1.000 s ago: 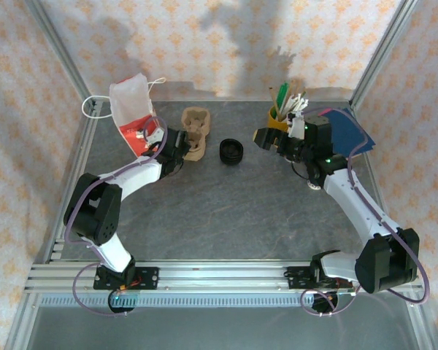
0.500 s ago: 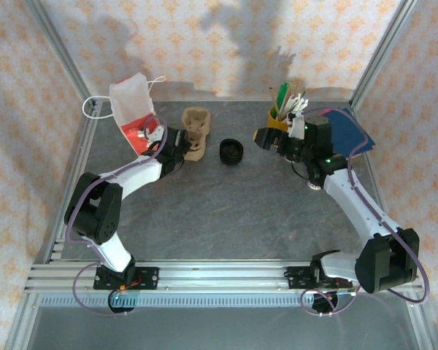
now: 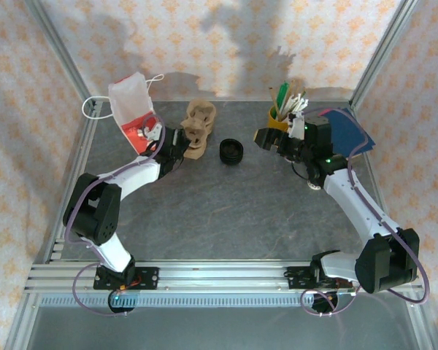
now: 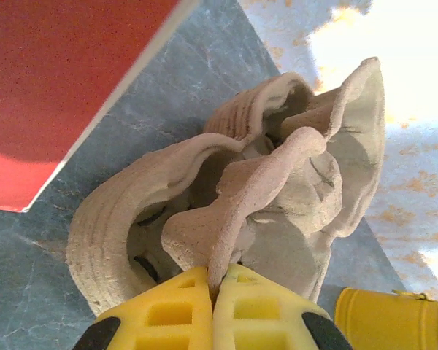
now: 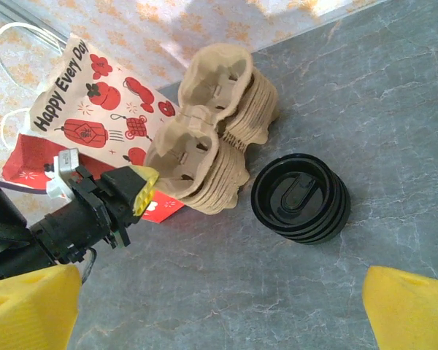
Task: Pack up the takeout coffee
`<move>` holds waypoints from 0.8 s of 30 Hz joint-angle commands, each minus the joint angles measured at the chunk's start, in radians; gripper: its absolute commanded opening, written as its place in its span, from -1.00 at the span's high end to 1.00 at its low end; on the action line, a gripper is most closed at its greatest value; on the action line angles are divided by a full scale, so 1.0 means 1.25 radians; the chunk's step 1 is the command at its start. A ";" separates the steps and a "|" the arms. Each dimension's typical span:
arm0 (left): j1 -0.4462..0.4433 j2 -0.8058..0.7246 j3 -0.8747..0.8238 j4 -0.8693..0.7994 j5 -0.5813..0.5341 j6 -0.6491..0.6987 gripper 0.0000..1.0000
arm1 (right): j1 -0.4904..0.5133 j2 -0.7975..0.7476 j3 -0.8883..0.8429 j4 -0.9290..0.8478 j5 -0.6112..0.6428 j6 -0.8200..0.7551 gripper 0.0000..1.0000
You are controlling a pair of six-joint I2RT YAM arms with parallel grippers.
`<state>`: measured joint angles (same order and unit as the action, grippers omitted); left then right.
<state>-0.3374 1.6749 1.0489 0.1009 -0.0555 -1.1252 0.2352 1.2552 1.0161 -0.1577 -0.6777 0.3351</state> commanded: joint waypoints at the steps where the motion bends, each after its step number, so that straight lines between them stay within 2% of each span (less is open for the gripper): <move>1: 0.006 -0.052 -0.013 0.057 0.014 0.011 1.00 | 0.004 -0.027 0.013 0.002 0.012 -0.004 -0.96; 7: 0.003 -0.118 -0.011 0.074 0.022 0.048 1.00 | 0.003 -0.031 0.029 0.031 -0.010 -0.012 -0.95; 11: -0.012 -0.178 0.005 0.021 0.021 0.109 1.00 | 0.009 -0.034 0.058 0.064 -0.043 -0.037 -0.87; 13: -0.023 -0.211 0.005 -0.005 0.016 0.146 1.00 | 0.031 -0.033 0.082 0.069 -0.026 -0.067 -0.87; 18: -0.068 -0.309 -0.018 -0.056 -0.008 0.256 1.00 | 0.166 -0.014 0.154 0.056 0.130 -0.237 -0.88; 24: -0.105 -0.440 -0.121 -0.025 -0.041 0.364 1.00 | 0.311 0.034 0.181 0.090 0.331 -0.449 -0.85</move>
<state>-0.4603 1.1793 0.9531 0.0734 -0.0586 -0.7879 0.5663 1.2629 1.2266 -0.0891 -0.4427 -0.0303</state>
